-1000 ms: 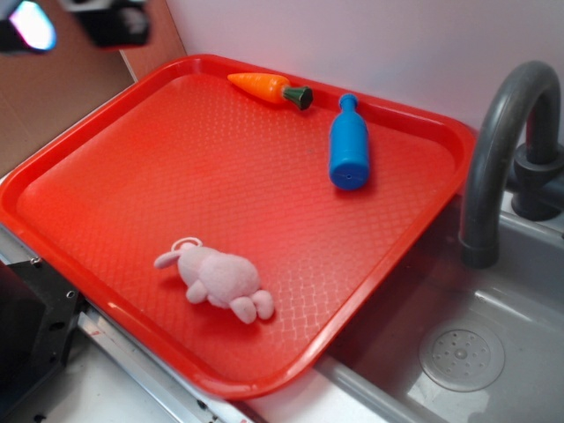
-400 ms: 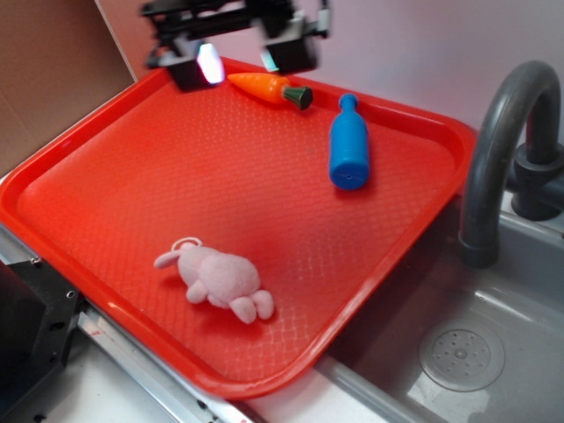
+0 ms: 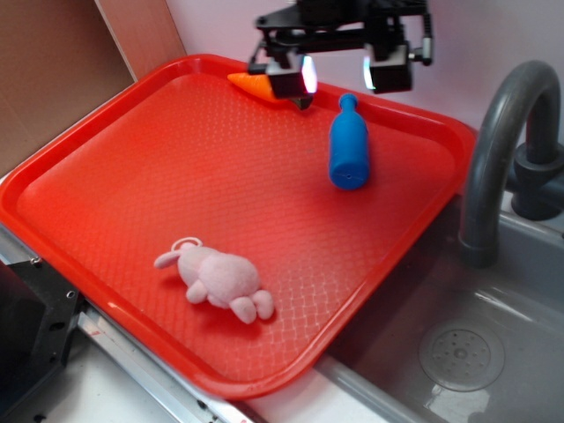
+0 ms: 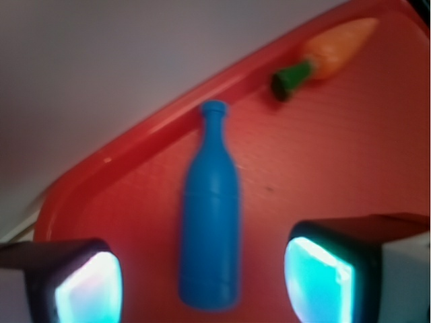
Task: Grab the blue bottle.
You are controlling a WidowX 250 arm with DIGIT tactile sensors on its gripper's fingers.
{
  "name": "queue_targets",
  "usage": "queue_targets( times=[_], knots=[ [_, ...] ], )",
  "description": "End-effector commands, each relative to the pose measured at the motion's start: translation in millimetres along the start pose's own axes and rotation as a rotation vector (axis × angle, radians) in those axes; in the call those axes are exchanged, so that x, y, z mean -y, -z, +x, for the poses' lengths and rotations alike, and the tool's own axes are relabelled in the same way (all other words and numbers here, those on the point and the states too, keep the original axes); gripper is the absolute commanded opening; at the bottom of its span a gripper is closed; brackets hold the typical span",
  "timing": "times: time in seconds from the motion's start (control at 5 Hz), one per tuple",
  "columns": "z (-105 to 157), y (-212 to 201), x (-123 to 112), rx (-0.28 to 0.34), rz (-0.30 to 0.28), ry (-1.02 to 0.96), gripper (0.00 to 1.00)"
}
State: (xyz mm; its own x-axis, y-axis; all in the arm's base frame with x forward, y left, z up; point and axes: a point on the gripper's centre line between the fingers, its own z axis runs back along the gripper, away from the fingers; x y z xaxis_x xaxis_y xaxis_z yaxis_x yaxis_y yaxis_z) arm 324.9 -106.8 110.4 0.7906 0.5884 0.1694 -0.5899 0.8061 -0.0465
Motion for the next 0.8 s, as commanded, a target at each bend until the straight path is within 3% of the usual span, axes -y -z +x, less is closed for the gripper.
queue_targets(
  times=[0.0, 0.4, 0.6],
  knots=[
    [4, 11, 4, 0.001, 0.014, -0.003, 1.00],
    [-1, 33, -3, -0.007, 0.033, 0.008, 1.00],
    [-1, 44, -8, -0.034, 0.007, 0.013, 1.00]
  ],
)
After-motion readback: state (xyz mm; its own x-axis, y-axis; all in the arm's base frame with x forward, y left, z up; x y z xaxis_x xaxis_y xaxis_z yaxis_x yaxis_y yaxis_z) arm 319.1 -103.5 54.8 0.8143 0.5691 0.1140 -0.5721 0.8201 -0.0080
